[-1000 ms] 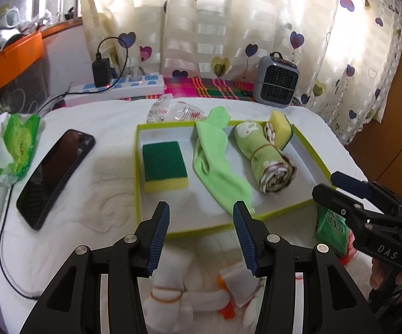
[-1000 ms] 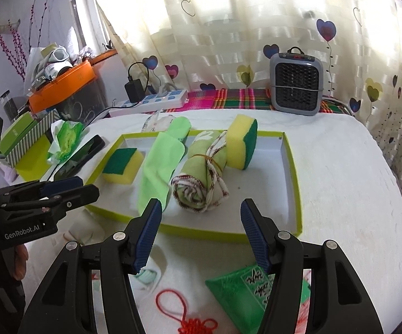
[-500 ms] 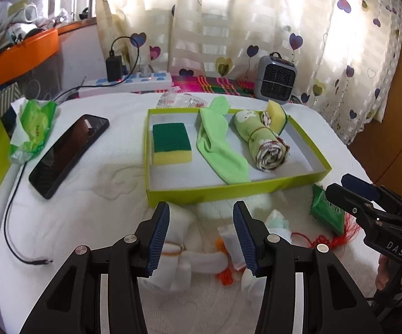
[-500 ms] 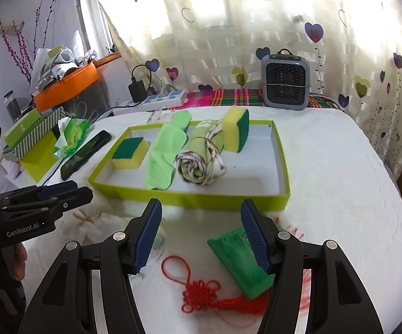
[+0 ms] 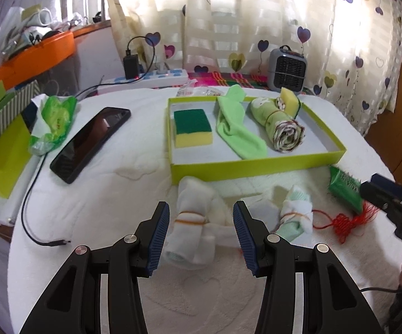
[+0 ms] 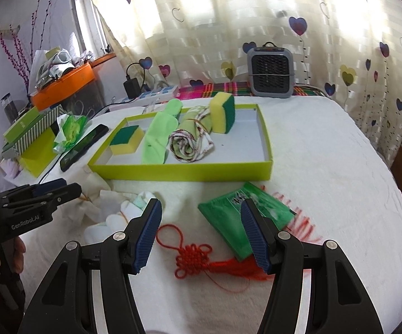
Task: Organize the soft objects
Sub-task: 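Move both open tools back toward the white sock bundle and green packet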
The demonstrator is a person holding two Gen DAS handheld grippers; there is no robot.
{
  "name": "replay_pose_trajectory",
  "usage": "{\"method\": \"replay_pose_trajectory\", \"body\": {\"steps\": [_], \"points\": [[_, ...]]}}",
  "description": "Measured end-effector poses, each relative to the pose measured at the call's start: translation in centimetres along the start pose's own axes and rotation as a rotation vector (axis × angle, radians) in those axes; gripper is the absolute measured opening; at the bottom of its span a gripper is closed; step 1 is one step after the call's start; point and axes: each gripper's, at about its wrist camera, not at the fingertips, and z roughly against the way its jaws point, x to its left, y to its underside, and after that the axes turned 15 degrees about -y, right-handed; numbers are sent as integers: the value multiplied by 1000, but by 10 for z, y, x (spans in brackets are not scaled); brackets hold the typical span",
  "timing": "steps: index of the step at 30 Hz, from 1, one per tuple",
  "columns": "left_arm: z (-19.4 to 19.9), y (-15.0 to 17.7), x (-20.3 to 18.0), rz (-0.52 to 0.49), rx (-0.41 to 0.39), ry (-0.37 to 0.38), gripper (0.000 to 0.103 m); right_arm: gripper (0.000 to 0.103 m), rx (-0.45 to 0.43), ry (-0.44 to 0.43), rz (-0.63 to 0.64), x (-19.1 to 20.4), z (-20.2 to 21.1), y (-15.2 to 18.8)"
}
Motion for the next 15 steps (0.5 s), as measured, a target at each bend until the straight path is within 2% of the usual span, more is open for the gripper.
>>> {"method": "replay_pose_trajectory", "body": {"steps": [2,15], "points": [[-1,3,4,12,4,24,46,60,-7,13,1,-1,3,2],[-16,21,29,90,55,58,47,60,-38,126,-74,-34,26,11]]}}
